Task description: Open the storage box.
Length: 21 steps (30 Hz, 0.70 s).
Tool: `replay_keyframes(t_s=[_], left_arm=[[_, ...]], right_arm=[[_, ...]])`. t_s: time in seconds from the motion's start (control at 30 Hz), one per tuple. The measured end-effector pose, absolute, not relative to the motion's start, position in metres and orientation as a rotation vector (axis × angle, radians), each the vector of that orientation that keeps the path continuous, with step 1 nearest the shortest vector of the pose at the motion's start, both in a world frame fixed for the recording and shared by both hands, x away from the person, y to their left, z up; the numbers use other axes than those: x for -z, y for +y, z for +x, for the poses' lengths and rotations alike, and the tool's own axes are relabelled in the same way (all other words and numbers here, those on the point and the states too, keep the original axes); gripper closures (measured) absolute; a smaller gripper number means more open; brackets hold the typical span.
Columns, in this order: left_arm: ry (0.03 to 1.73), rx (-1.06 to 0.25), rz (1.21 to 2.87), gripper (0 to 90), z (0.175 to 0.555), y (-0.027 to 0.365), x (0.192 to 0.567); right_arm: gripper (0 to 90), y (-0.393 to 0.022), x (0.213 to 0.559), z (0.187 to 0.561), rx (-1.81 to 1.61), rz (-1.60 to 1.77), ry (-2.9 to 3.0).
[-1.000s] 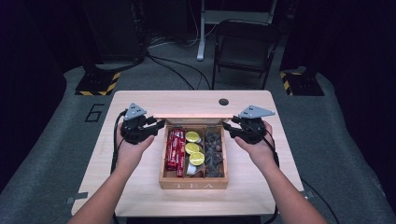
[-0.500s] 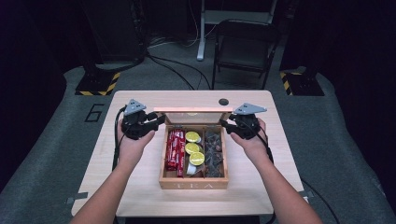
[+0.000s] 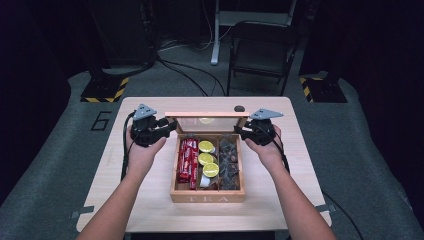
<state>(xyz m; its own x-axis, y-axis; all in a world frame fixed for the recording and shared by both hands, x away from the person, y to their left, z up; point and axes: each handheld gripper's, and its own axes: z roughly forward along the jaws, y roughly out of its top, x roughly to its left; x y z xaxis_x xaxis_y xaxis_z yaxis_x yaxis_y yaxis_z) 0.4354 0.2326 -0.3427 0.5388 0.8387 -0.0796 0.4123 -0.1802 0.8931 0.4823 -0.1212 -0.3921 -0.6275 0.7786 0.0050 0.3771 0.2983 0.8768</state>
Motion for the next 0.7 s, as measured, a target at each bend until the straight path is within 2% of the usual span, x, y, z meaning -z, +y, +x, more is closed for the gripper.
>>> replay_keyframes(t_s=[0.7], left_arm=[[1.034,-0.589,1.795,61.4,0.4313,0.2283,0.345]], right_arm=[[58.8,-0.1229,0.4003,0.4802,-1.307,1.049,2.12]])
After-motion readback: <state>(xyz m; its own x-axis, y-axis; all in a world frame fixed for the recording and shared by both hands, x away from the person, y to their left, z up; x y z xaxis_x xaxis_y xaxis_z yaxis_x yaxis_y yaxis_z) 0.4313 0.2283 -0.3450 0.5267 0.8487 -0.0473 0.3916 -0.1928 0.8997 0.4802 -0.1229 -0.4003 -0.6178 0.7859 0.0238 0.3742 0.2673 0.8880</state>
